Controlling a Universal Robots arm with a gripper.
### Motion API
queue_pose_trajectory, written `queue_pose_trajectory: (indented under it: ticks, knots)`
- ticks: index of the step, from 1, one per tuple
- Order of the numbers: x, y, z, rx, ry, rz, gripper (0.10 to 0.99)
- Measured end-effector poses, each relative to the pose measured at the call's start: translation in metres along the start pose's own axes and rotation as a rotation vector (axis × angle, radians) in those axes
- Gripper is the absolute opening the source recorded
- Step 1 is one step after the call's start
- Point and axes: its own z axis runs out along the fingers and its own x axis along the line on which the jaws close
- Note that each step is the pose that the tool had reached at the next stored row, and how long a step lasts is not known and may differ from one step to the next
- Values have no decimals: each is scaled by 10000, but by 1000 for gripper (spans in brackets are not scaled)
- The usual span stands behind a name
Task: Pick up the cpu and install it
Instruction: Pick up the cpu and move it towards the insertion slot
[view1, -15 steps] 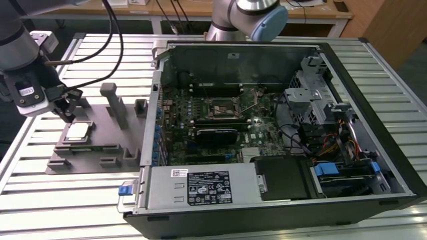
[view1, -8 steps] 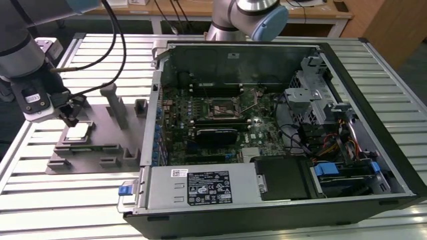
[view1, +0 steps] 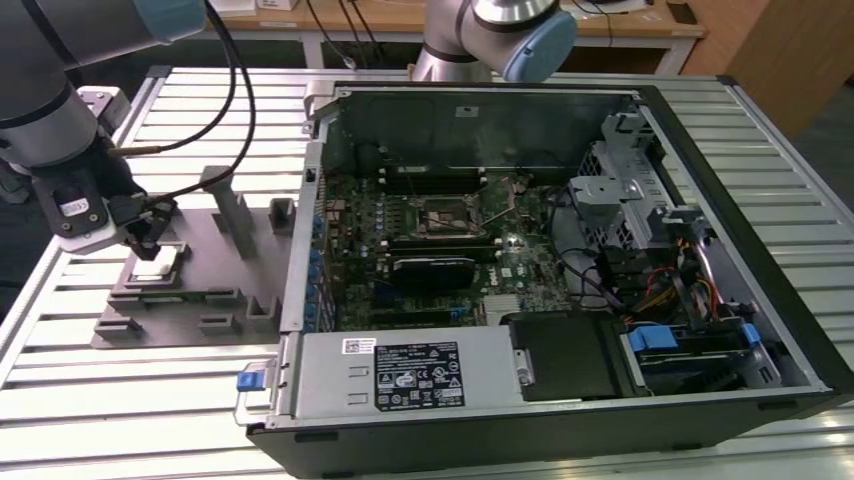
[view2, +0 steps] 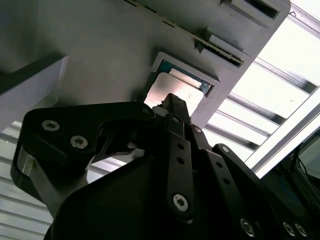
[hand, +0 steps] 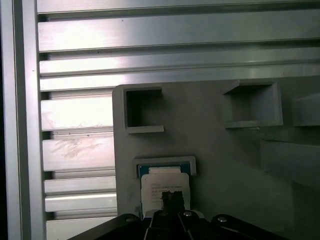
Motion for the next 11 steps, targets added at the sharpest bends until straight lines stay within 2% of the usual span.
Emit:
queue_pose_trajectory:
  ticks: [6, 7, 8, 9, 10, 11]
  knots:
    - [0, 0, 2, -1, -1, 0, 114]
    - [-1, 0, 2, -1, -1, -1, 169]
    - [0, 0, 2, -1, -1, 0, 169]
    - [0, 0, 2, -1, -1, 0, 231]
    - [0, 0, 2, -1, -1, 0, 231]
    - [0, 0, 3, -1, -1, -1, 294]
